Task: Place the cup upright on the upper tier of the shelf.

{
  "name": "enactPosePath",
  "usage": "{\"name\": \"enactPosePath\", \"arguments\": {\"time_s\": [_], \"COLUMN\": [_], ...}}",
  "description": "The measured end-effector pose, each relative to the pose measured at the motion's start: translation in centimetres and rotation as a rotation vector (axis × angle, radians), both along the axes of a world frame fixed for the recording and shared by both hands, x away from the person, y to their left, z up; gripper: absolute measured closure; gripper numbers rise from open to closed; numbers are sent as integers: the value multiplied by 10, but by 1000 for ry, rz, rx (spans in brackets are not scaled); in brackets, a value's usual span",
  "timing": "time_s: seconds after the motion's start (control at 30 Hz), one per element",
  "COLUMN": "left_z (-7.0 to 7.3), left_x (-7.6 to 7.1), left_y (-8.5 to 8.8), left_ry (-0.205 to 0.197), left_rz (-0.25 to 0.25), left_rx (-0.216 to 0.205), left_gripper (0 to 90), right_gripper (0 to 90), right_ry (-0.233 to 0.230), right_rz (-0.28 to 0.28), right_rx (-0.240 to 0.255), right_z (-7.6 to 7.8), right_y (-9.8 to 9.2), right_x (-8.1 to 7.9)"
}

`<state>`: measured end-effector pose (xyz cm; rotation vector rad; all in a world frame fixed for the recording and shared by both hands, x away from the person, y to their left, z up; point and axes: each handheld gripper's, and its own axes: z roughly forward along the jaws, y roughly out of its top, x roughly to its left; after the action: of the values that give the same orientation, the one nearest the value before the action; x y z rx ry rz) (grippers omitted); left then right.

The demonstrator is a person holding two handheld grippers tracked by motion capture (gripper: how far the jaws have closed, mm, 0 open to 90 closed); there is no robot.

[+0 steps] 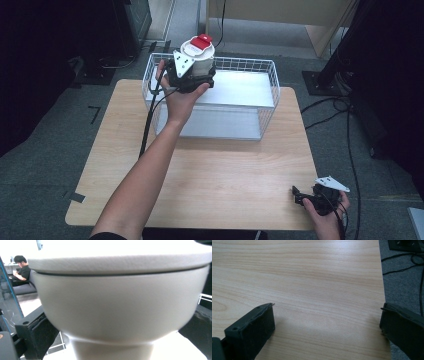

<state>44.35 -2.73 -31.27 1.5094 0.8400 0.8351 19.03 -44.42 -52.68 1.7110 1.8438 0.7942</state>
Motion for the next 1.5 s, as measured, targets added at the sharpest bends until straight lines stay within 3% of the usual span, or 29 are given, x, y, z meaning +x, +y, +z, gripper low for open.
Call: {"name": "enactPosePath", "arguments": {"time_s": [0.4, 1.5], "left_z": [4, -3], "left_x": [-7, -37], "left_y": [7, 34], "left_ry": [6, -10], "left_rz": [-3, -21], "left_rx": [19, 2], "left_gripper": [0, 0], "right_gripper": [0, 0], "right_ry": [0, 0], "right_rz": [0, 0], "right_rx": [0, 0], "right_z": [0, 0], "right_y": [0, 0], "right_x": [0, 0]}}
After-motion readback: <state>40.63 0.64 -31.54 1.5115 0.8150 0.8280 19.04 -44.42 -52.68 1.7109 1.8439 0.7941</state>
